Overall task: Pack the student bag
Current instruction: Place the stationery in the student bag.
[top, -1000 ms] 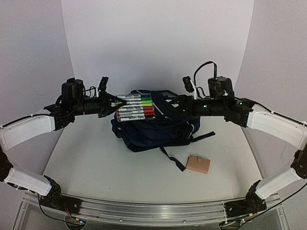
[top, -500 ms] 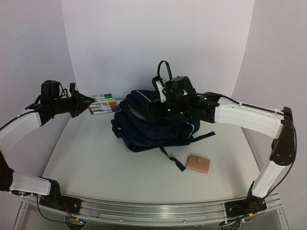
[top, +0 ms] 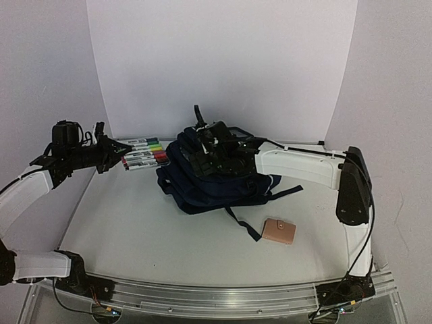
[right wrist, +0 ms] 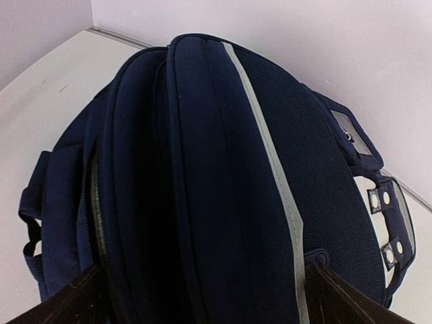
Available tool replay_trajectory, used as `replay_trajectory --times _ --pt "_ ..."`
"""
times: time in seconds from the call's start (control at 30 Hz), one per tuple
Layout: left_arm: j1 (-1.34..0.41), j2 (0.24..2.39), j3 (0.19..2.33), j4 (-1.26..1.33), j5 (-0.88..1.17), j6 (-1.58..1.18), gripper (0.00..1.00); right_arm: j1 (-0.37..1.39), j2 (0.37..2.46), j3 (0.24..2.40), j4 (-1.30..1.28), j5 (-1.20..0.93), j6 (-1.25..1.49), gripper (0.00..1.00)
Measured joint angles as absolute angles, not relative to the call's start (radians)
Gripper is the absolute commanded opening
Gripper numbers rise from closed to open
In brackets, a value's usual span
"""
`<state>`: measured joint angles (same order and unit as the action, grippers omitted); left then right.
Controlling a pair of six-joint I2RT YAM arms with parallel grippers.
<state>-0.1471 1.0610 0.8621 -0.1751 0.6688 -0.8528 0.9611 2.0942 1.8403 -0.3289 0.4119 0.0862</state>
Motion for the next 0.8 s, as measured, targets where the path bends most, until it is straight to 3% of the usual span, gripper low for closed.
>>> replay_trajectory --times 0.07,0.13,0.37,0.43,0.8 --pt "-0.147 1.049 0.860 -0.175 0.684 -0.846 0.00 0.961 2.131 1.879 -0.337 0.464 0.086 0.95" --pt "-0.147 1.042 0.860 -0.175 0.694 -0.838 0.00 0.961 2.165 1.919 -0.344 0.516 0.085 0.84" --pt "-0.149 1.020 0.856 -0.151 0.704 -0.850 0.00 0.967 2.215 2.022 -0.377 0.590 0.092 0.16" --pt "-0.158 1.022 0.852 -0.132 0.693 -0.870 0.00 0.967 2.215 2.042 -0.382 0.591 0.101 0.02" --pt "-0.376 1.202 0.855 0.084 0.570 -1.018 0.00 0.943 2.059 1.943 -0.375 0.528 0.180 0.00"
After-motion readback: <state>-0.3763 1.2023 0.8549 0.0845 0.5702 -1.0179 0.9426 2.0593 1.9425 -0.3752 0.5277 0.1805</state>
